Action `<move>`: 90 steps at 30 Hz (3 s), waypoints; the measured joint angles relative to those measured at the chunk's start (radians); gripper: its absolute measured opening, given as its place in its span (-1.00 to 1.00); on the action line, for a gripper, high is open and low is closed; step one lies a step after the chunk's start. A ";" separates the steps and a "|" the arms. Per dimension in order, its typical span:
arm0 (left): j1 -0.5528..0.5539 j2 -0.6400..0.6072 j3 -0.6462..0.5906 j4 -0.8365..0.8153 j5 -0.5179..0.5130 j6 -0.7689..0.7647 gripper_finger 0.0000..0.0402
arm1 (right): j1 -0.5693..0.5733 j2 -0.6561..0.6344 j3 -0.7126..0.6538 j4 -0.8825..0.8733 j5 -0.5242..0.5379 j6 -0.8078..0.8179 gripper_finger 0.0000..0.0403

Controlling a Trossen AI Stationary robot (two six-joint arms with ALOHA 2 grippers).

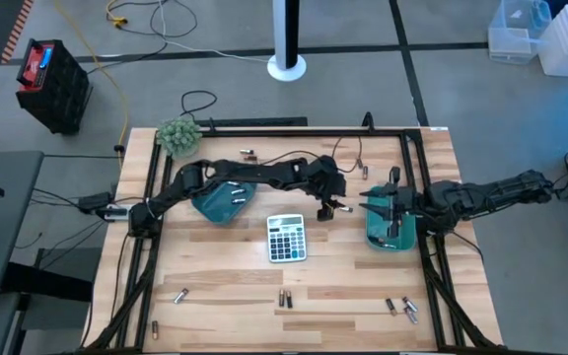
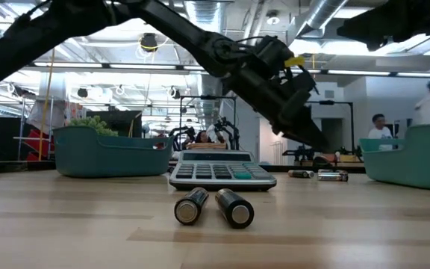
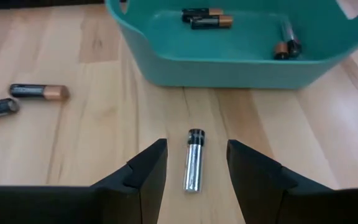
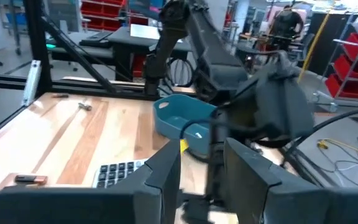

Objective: Sort batteries
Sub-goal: Put the silver/black battery into the blue bin

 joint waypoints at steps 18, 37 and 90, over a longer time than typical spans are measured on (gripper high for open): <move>0.006 0.049 -0.002 0.012 0.020 0.007 -0.19 | -0.003 -0.001 0.000 0.104 0.010 -0.078 -0.31; -0.005 0.072 0.001 0.067 0.052 0.022 -0.19 | -0.022 -0.001 0.000 0.116 0.010 -0.079 -0.31; -0.036 0.018 0.083 -0.068 0.047 0.066 -0.79 | -0.053 -0.009 0.000 0.229 0.009 -0.110 -0.31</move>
